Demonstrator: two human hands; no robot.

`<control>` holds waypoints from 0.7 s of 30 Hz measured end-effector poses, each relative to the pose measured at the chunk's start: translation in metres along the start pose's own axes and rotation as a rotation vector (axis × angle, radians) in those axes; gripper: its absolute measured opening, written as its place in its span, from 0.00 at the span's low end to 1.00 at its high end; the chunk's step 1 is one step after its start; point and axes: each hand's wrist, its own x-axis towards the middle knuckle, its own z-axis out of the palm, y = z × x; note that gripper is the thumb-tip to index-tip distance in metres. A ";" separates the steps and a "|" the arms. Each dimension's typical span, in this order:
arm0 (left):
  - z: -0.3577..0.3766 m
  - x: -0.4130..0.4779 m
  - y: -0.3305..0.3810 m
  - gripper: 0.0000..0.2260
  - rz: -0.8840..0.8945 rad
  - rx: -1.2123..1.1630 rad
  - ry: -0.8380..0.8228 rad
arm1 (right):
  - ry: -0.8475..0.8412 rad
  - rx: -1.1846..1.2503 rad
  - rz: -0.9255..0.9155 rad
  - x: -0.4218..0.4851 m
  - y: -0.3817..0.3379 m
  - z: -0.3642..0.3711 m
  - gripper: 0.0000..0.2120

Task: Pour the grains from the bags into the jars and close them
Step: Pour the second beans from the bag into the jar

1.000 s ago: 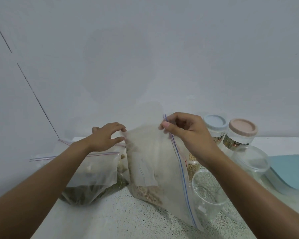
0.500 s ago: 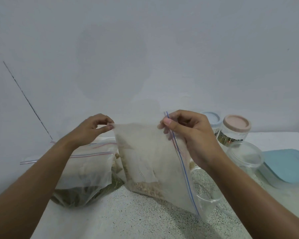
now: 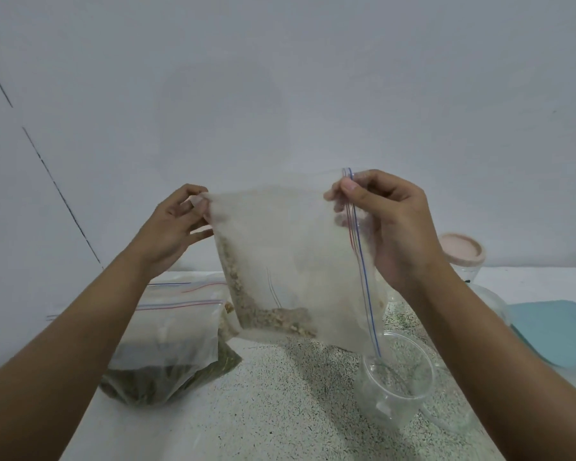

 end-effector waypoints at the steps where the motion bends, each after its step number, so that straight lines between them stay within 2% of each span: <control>1: 0.003 0.002 0.001 0.02 0.005 -0.076 0.025 | 0.001 -0.001 -0.003 0.001 -0.002 0.001 0.05; 7: 0.014 0.014 0.011 0.08 -0.016 -0.321 0.214 | 0.024 0.009 -0.033 0.001 -0.014 -0.003 0.07; 9: 0.018 0.014 0.012 0.05 -0.071 -0.379 0.257 | 0.032 0.007 -0.043 -0.001 -0.017 -0.007 0.07; 16: 0.040 0.008 0.024 0.03 -0.030 -0.479 0.251 | 0.071 0.020 -0.116 -0.011 -0.027 -0.028 0.10; 21: 0.050 0.001 0.032 0.08 0.044 -0.417 0.224 | 0.099 0.043 -0.125 -0.018 -0.032 -0.040 0.04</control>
